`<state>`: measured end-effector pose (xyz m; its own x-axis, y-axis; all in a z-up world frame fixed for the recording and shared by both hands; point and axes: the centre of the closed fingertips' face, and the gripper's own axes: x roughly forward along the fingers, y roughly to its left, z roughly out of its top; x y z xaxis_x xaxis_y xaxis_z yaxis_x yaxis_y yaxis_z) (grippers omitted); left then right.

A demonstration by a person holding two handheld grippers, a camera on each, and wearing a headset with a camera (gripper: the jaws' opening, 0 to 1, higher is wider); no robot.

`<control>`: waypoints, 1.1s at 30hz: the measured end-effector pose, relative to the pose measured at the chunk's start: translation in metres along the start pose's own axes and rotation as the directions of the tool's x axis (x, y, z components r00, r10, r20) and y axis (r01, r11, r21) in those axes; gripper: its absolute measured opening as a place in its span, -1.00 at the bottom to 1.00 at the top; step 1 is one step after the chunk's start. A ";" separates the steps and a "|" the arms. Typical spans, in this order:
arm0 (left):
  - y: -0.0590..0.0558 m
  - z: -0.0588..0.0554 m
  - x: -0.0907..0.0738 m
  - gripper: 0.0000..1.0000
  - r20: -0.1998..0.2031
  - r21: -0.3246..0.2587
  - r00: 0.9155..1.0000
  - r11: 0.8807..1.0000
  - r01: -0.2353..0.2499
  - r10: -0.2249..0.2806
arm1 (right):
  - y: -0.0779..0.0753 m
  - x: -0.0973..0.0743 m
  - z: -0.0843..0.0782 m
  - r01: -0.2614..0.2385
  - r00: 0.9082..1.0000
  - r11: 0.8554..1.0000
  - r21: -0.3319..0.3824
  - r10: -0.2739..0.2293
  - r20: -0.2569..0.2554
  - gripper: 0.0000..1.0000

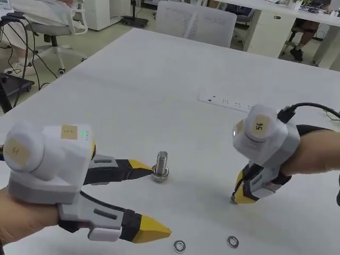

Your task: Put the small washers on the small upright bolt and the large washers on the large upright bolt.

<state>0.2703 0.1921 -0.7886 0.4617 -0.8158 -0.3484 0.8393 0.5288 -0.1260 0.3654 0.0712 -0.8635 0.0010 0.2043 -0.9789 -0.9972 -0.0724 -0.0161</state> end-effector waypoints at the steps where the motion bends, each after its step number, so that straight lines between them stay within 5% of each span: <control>1: 0.000 0.000 0.000 0.33 0.000 -0.001 1.000 1.000 -0.001 0.001 | 0.000 0.001 0.000 -0.002 1.000 1.000 -0.002 0.002 -0.002 -0.73; 33: 0.001 -0.001 0.003 0.34 -0.005 0.000 1.000 1.000 0.002 -0.002 | -0.001 -0.002 -0.004 0.008 1.000 1.000 0.019 -0.008 0.002 -0.57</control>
<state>0.2727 0.1902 -0.7907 0.4584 -0.8156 -0.3529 0.8404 0.5271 -0.1265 0.3669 0.0665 -0.8620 0.0091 0.2066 -0.9784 -0.9984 -0.0520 -0.0203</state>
